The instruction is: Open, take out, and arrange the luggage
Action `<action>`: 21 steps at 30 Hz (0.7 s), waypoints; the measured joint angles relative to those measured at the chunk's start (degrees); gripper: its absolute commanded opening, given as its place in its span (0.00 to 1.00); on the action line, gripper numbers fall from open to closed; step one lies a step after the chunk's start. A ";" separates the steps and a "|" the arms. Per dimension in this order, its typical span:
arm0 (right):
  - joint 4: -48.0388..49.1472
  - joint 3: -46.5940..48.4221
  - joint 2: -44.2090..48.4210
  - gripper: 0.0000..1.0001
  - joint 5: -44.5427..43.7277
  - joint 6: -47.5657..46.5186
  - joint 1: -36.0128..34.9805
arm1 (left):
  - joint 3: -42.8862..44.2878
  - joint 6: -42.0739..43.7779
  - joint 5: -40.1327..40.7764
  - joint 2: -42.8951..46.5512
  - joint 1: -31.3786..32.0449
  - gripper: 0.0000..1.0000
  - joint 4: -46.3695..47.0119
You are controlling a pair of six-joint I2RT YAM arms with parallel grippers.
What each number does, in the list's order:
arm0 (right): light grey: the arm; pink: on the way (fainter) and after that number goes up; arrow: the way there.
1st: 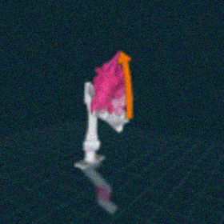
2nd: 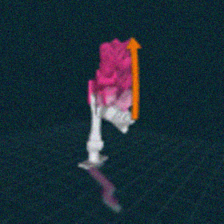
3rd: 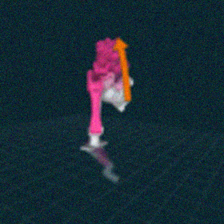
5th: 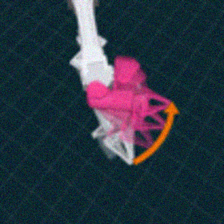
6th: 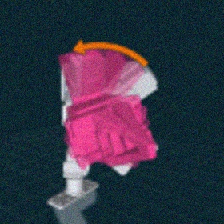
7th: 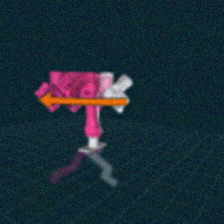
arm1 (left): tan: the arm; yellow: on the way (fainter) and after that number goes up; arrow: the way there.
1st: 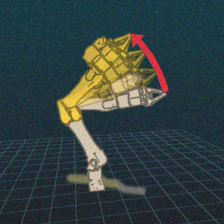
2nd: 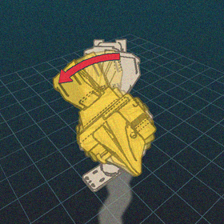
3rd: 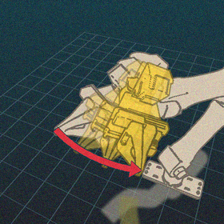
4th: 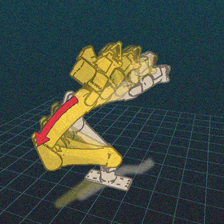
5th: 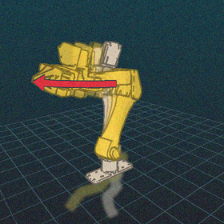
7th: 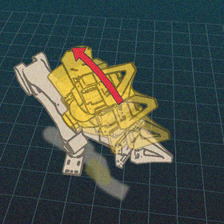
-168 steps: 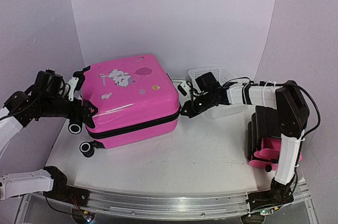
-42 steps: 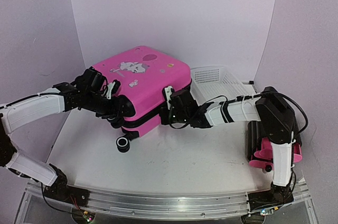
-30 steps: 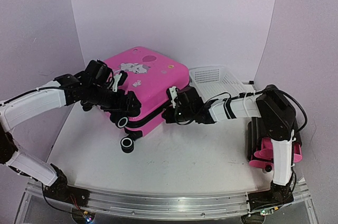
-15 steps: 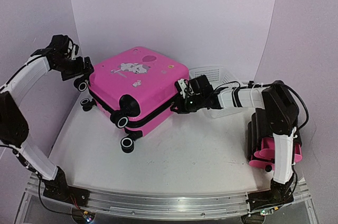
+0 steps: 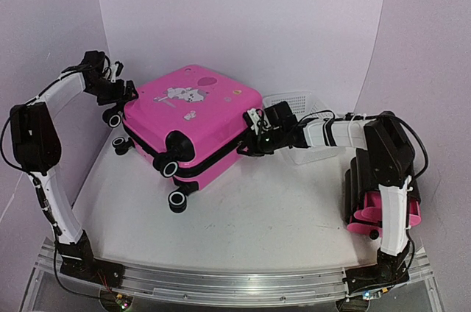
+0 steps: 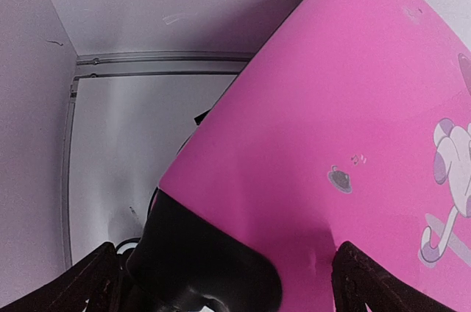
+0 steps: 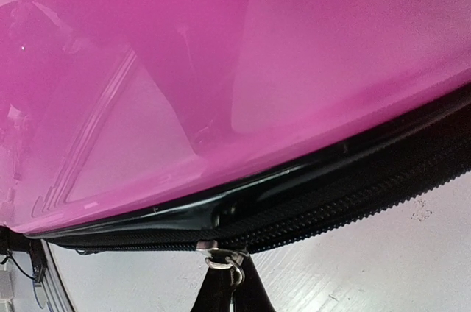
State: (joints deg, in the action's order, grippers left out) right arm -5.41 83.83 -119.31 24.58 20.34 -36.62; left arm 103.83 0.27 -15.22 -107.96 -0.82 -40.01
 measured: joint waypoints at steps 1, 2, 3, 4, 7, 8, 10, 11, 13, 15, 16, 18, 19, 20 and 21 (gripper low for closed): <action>-0.33 0.42 -0.20 0.00 0.07 0.04 0.00 | -0.11 -0.02 -0.46 -0.02 -0.13 0.97 0.09; -0.44 0.76 -0.42 0.00 0.11 0.02 0.00 | -0.44 -0.11 -0.61 -0.02 -0.17 0.97 0.26; -0.81 1.31 -0.70 0.00 0.09 0.02 0.02 | -1.18 -0.28 -0.74 0.22 -0.26 0.97 0.79; -1.03 1.84 -0.94 0.00 0.13 0.02 0.11 | -2.34 -0.48 -0.83 0.63 -0.28 0.96 1.79; -1.81 3.19 -1.64 0.00 0.26 -0.04 0.33 | -5.97 -1.84 -1.01 2.47 -0.37 0.94 4.35; -2.14 3.61 -1.84 0.00 0.24 -0.07 0.39 | -7.39 -2.32 -1.14 3.28 -0.46 0.94 5.49; -2.89 4.57 -2.25 0.00 0.22 -0.13 0.50 | -10.51 -3.82 -2.01 5.09 -0.83 0.91 7.23; -3.23 5.09 -2.47 0.00 0.17 -0.22 0.57 | -12.31 -4.55 -2.62 6.21 -1.05 0.90 8.24; -3.58 6.05 -3.04 0.00 -0.20 -0.59 0.72 | -15.54 -5.05 -3.13 8.35 -1.18 0.88 10.29; -3.89 7.48 -3.85 0.00 -0.72 -1.09 0.96 | -19.89 -5.27 -3.37 11.41 -1.29 0.86 12.70; -4.04 8.28 -4.31 0.00 -0.96 -1.38 1.07 | -21.73 -5.33 -3.39 12.83 -1.29 0.86 13.55; -4.59 10.99 -5.88 0.00 -1.77 -2.21 1.38 | -26.73 -5.88 -3.43 17.00 -1.29 0.86 15.13; -4.81 12.48 -6.88 0.00 -2.14 -2.71 1.62 | -29.24 -6.36 -3.39 19.26 -1.16 0.85 15.52; -4.98 13.88 -7.89 0.00 -2.36 -3.37 1.86 | -31.82 -6.73 -3.19 21.81 -0.90 0.85 15.72; -5.20 15.21 -8.74 0.00 -2.69 -4.09 2.14 | -33.94 -7.23 -2.80 24.13 -0.52 0.86 15.67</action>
State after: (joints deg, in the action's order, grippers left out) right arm -10.61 99.04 -128.05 21.89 16.25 -34.48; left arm 69.89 -6.96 -18.02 -83.83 -1.34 -24.34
